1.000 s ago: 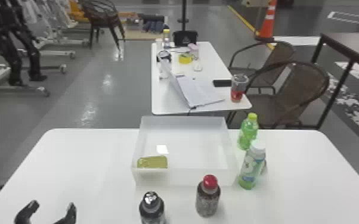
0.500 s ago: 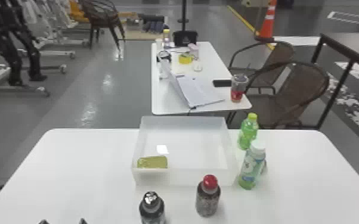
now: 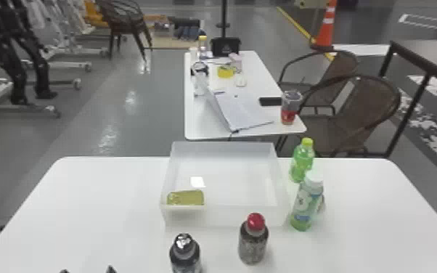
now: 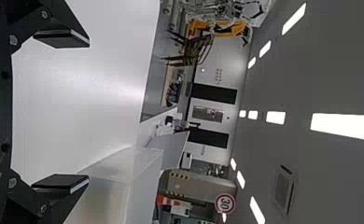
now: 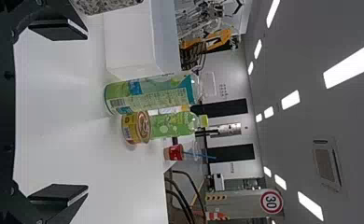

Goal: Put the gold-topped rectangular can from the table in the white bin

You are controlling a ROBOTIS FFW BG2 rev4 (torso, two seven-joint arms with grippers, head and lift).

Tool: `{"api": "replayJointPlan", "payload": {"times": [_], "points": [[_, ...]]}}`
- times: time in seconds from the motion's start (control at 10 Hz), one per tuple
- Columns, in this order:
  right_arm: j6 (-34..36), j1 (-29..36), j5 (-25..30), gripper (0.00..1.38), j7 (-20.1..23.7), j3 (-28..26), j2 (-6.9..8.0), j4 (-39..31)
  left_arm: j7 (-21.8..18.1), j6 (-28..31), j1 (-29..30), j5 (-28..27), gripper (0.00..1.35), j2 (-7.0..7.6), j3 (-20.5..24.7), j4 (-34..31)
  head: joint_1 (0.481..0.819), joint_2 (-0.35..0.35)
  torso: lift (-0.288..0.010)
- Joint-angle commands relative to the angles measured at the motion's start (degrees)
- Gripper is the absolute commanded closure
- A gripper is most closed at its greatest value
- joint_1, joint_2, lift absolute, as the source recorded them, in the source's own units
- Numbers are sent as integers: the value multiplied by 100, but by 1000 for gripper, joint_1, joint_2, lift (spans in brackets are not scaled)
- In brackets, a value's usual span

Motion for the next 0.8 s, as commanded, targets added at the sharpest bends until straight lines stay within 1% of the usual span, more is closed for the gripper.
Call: {"api": "replayJointPlan", "payload": {"times": [0.0,0.7], "points": [[0,8,0,134,0,0,5,-9,0,32,-8,11,259,-15,-27,5,549,0,-100],[0,96,176,130,-114,-9,5,-115,9,50,-17,2,259,-15,-71,-4,549,0,-100]]}}
